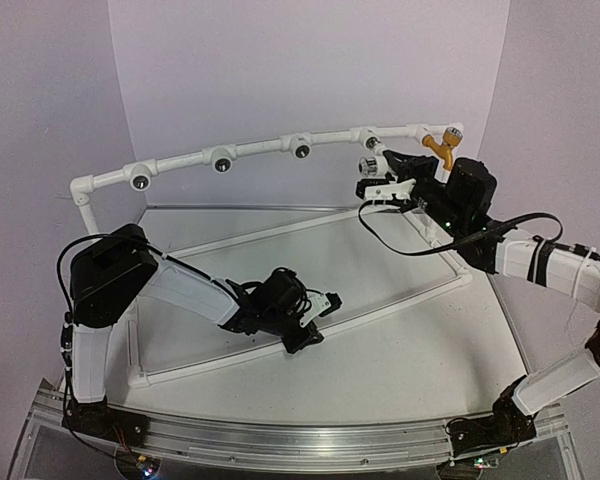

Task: Install the water faucets
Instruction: Hold the pipe with the faucet installed at the center of the board.

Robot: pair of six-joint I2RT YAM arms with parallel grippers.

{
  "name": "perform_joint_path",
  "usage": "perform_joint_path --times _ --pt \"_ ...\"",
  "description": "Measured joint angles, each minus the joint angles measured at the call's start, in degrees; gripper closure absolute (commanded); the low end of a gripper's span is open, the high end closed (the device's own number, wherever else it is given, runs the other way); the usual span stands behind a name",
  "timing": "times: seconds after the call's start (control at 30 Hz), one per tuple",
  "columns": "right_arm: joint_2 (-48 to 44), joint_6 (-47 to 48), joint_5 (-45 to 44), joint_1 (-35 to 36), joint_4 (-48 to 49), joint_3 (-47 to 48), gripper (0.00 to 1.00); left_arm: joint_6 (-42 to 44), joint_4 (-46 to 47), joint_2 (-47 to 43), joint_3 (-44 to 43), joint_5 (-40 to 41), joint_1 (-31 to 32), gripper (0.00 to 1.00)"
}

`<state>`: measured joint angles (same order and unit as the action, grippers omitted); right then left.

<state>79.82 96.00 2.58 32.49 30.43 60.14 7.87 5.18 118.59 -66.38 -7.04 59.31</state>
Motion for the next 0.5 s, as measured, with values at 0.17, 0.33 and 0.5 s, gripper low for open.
perform_joint_path --times 0.17,0.33,0.5 --pt "0.5 -0.8 0.3 -0.2 0.2 1.2 1.00 0.0 0.4 0.0 0.2 0.2 0.0 1.00" --pt "1.2 -1.5 0.7 -0.3 0.4 1.4 1.00 0.0 0.9 -0.1 0.5 0.6 0.2 1.00" --pt "2.5 -1.9 1.2 -0.3 0.3 1.6 1.00 0.1 0.9 -0.1 0.5 0.9 0.4 1.00"
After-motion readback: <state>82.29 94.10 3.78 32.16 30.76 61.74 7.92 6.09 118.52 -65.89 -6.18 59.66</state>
